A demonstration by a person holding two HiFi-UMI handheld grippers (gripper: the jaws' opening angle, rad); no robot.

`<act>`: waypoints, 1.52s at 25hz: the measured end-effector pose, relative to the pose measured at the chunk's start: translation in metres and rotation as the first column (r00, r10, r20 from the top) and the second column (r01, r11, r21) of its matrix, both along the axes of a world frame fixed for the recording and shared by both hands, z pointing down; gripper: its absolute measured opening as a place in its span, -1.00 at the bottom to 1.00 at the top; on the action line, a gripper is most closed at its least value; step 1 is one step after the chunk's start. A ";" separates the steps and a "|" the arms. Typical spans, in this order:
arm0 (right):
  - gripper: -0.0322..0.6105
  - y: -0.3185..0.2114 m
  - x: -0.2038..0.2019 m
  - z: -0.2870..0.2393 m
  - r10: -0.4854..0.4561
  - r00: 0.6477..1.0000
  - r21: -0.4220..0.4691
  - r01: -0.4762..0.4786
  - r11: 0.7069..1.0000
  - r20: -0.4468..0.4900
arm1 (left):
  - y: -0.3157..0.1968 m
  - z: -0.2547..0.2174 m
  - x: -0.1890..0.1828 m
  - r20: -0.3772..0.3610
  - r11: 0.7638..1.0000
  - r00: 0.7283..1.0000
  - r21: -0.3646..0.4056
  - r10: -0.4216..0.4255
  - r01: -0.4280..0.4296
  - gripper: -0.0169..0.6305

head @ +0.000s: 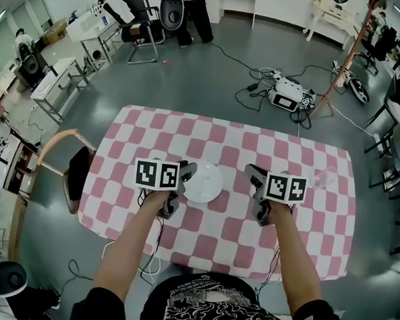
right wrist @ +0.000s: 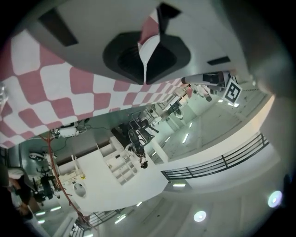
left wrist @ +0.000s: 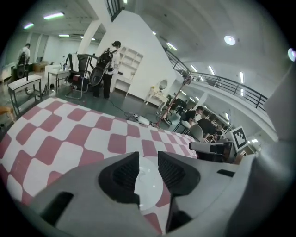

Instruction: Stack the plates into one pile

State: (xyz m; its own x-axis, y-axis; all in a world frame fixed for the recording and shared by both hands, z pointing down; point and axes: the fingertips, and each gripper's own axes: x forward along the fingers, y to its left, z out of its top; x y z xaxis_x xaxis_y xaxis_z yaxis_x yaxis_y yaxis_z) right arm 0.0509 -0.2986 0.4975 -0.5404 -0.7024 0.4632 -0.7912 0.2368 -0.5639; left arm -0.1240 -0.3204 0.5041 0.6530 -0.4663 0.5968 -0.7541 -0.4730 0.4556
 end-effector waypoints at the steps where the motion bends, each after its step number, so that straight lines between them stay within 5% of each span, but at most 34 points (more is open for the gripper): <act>1: -0.84 0.001 0.003 -0.006 0.000 1.000 0.025 0.001 1.000 -0.017 | 0.000 -0.007 0.003 0.001 1.000 1.000 0.029 -0.006 0.006 -0.55; 12: -0.89 0.013 0.024 -0.062 0.000 0.985 0.220 0.038 0.975 -0.170 | 0.012 -0.056 0.036 0.074 0.969 0.997 0.246 -0.004 -0.014 -0.59; 20: -0.89 0.025 0.021 -0.096 0.073 0.962 0.315 0.014 0.949 -0.262 | 0.014 -0.096 0.029 0.086 0.918 0.996 0.396 -0.015 -0.021 -0.75; 38: -0.89 0.064 -0.001 -0.146 0.279 0.887 0.456 -0.090 0.885 -0.367 | 0.033 -0.135 -0.012 0.129 0.818 0.991 0.567 0.025 -0.095 -0.92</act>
